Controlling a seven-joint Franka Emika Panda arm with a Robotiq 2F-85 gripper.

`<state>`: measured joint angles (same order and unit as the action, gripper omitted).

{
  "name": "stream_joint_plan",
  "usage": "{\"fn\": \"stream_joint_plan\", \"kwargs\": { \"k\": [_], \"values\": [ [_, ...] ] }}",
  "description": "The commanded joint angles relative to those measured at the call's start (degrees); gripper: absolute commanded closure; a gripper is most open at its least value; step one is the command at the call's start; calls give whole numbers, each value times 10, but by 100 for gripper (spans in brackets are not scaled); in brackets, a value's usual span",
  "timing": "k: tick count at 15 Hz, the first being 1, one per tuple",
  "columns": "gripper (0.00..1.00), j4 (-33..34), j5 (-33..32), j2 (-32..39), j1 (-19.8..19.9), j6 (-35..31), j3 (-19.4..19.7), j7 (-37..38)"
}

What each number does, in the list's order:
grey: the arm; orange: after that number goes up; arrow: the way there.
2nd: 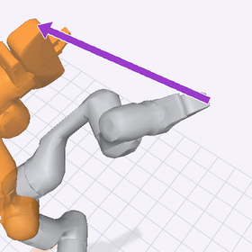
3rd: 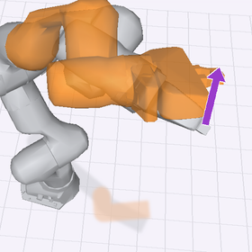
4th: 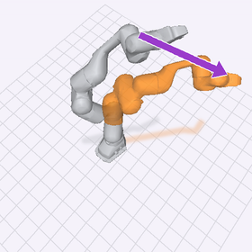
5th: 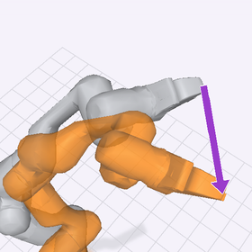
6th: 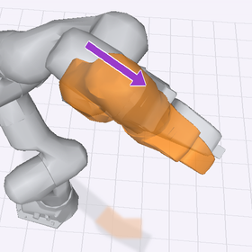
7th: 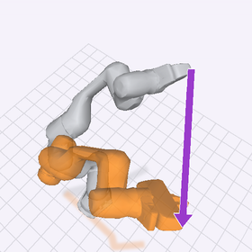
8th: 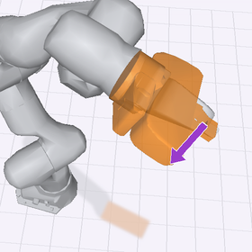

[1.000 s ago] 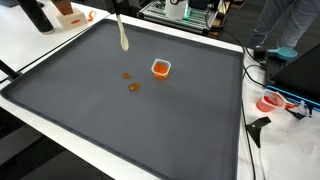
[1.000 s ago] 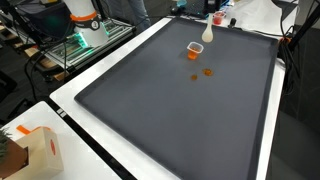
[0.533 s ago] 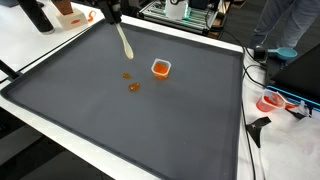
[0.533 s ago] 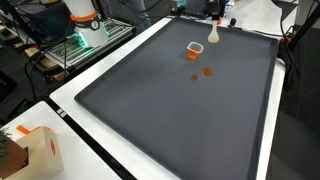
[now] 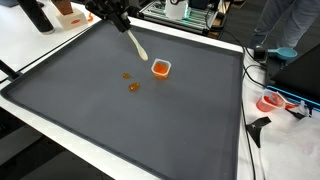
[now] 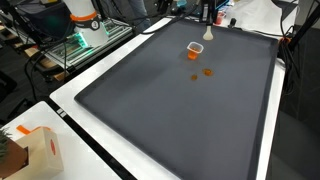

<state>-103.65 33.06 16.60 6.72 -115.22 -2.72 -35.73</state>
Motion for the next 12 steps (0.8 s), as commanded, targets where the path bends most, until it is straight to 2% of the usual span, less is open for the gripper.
{"fn": "stream_joint_plan", "kwargs": {
  "k": [1, 5, 12],
  "values": [
    [97, 20, 29, 23, 16, 50, -3, -18],
    [97, 32, 43, 42, 22, 82, -3, -21],
    [97, 45, 65, 75, 25, 93, -3, -20]
  ]
}}
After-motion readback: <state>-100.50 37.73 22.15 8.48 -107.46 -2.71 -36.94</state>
